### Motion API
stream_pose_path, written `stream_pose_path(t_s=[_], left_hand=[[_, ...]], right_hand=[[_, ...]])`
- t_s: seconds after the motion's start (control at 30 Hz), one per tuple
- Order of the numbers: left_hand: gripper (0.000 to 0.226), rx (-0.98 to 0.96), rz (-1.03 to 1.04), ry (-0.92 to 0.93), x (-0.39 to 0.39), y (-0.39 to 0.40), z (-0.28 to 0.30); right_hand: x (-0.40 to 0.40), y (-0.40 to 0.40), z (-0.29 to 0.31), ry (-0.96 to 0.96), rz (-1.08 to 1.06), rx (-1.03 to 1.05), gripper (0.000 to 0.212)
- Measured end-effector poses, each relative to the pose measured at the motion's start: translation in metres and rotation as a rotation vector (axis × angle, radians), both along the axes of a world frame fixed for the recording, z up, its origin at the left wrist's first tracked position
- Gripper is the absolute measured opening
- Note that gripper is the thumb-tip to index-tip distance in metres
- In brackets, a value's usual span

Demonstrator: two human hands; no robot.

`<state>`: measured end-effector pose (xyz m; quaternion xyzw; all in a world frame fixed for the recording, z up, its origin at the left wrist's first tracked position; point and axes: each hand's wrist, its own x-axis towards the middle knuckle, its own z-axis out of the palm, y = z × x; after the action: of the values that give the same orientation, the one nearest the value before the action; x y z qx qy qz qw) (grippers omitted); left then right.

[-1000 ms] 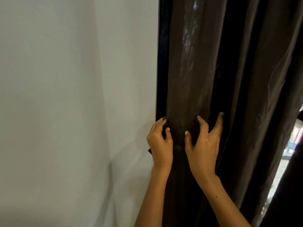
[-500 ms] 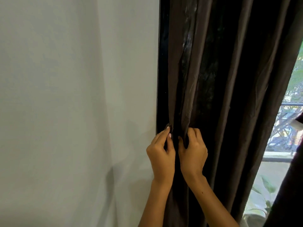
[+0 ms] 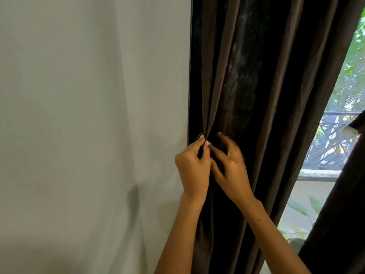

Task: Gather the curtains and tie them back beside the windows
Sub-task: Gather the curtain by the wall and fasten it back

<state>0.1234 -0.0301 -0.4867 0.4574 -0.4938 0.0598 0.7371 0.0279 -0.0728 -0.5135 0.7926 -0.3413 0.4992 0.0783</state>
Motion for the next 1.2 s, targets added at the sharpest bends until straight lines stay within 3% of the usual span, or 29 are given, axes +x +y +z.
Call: stream_pose_path(t_s=[0.13,0.23,0.33,0.4,0.57,0.6,0.67,0.77,0.87,0.93,1.03,1.13,1.2], left_hand=[[0.019,-0.023,0.050,0.008,0.005,0.002,-0.002],[0.018,-0.011,0.047,0.017,0.010,0.002,-0.001],[0.017,-0.002,0.038,0.019,0.014,0.002,0.000],[0.017,-0.002,0.048,0.025,0.017,0.003,0.002],[0.018,0.011,0.084,0.023,0.027,0.007,0.003],[0.018,0.015,0.081,0.025,0.029,0.008,0.004],[0.017,0.020,0.077,0.016,0.030,0.009,0.005],[0.016,0.032,0.072,-0.017,0.032,0.011,0.005],[0.015,0.024,0.066,0.010,0.033,0.011,0.003],[0.015,0.022,0.070,0.018,0.037,0.009,0.002],[0.019,0.030,0.103,0.020,0.039,0.004,0.002],[0.021,0.007,0.119,0.012,0.033,0.002,0.000],[0.023,-0.008,0.106,0.016,0.027,0.002,-0.002]], right_hand=[[0.003,-0.001,0.008,-0.501,-0.124,0.148,0.065],[0.009,-0.006,0.017,-0.607,0.010,0.358,0.098],[0.017,-0.016,0.023,-0.726,0.143,0.562,0.101],[0.023,-0.020,0.027,-0.765,0.186,0.598,0.086],[0.032,-0.015,0.025,-0.743,0.170,0.461,0.030],[0.034,-0.013,0.023,-0.732,0.146,0.408,0.032],[0.040,-0.014,0.021,-0.716,0.074,0.337,0.058],[0.047,-0.015,0.024,-0.697,0.134,0.410,0.094],[0.047,-0.015,0.030,-0.788,0.351,0.618,0.086],[0.048,-0.014,0.030,-0.795,0.344,0.520,0.058],[0.051,-0.005,0.026,-0.738,0.087,0.149,0.026],[0.053,0.005,0.015,-0.626,-0.080,-0.110,0.017],[0.049,0.007,0.009,-0.530,-0.118,-0.163,0.026]])
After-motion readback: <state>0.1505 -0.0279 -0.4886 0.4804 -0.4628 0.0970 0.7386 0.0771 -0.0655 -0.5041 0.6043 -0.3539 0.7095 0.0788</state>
